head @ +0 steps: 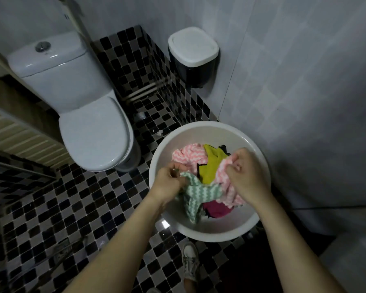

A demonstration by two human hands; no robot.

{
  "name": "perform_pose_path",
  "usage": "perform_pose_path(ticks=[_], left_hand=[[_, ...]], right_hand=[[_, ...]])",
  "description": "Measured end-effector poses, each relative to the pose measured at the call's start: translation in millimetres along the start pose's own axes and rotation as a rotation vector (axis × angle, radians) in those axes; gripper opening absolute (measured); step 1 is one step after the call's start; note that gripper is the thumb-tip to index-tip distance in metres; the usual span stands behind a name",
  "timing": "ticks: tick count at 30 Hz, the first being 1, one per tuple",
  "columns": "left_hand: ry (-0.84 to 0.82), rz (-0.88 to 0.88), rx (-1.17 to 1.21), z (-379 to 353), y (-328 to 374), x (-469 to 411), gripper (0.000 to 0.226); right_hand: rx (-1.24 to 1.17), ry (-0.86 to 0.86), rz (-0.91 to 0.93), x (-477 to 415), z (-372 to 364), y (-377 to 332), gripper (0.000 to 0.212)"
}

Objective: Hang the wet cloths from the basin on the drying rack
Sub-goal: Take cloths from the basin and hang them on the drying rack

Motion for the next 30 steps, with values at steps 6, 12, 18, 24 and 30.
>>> perform_pose_path(ticks=[6, 12, 18, 24, 30], left_hand=[[0.103, 0.020, -0.250, -8, -28, -24, 0.035], [0.233, -0.107, -0.326, -11, -22, -19, 0.019], [0.115, -0.442, -0.256, -24, 18, 15, 0.019], [0.093, -0.090, 0.433, -23, 42, 32, 0.025], [-0.019, -0.011, 0.554, -36, 53, 44, 0.025]], right_hand=[[0.437, -0.134, 0.156, 5, -48, 2, 0.028], [0.703, -0.080, 0.095, 9, -61, 7, 0.018], [0.556, -0.022, -0.007, 13, -51, 21, 0.004], [-0.450, 0.032, -0.097, 31, 9, -19, 0.013], [-0.647, -0.338, -0.050, 39, 9, -35, 0.037]])
Point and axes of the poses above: each hand's wrist, its own x-axis away from the middle knuckle, its own z-axis out of the back of the hand, y = z × x, the point moved 3 cm from there along -x, towards the middle knuckle, and after that the axes turned 15 degrees about x, right-handed, at the moved point
